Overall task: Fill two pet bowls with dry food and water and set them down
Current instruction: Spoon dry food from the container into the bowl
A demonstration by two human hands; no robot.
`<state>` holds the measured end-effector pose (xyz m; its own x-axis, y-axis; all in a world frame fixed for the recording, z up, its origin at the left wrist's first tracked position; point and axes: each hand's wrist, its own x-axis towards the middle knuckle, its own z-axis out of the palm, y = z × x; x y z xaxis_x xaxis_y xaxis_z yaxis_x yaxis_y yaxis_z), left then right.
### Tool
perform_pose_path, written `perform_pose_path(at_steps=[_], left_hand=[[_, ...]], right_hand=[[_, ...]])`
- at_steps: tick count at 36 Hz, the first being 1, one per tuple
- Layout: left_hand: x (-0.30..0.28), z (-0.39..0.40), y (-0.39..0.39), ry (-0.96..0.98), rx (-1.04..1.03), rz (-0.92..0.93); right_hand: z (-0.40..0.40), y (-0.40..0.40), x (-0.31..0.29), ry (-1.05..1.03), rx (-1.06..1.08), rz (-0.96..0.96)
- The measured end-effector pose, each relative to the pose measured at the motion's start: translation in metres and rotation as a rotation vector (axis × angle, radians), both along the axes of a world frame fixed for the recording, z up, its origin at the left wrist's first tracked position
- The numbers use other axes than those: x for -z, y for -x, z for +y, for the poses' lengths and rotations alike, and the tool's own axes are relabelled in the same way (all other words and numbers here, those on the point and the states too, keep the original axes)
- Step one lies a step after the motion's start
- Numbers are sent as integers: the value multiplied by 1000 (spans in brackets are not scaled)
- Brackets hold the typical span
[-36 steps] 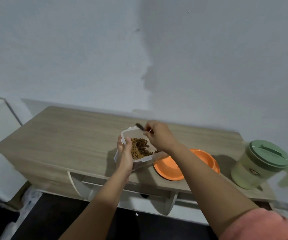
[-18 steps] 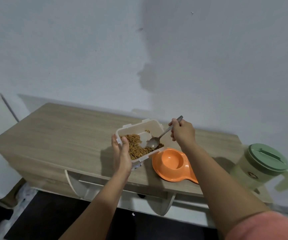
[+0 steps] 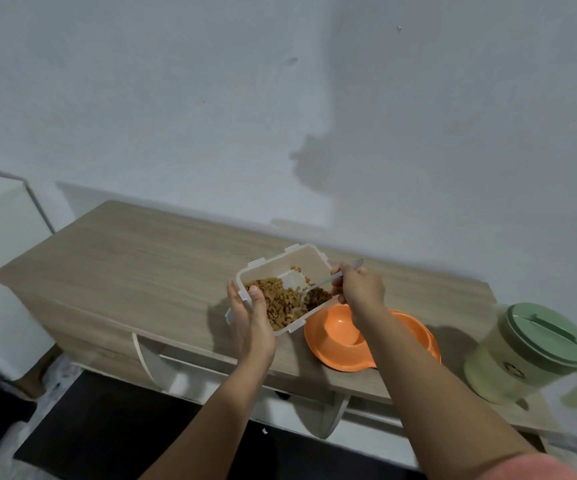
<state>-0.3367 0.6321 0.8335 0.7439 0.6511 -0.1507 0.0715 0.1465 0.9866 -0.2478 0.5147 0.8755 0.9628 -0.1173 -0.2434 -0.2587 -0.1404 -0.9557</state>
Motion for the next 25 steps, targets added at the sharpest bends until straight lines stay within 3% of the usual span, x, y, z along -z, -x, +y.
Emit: perform_pose_path(at_steps=[12,25], left_hand=[[6,-32,-3,-50,-168,103],[36,-57,-18,147,-327,0]], right_hand=[[-19,-15,11,-104,46,65],[-49,-44,18,-193,49,85]])
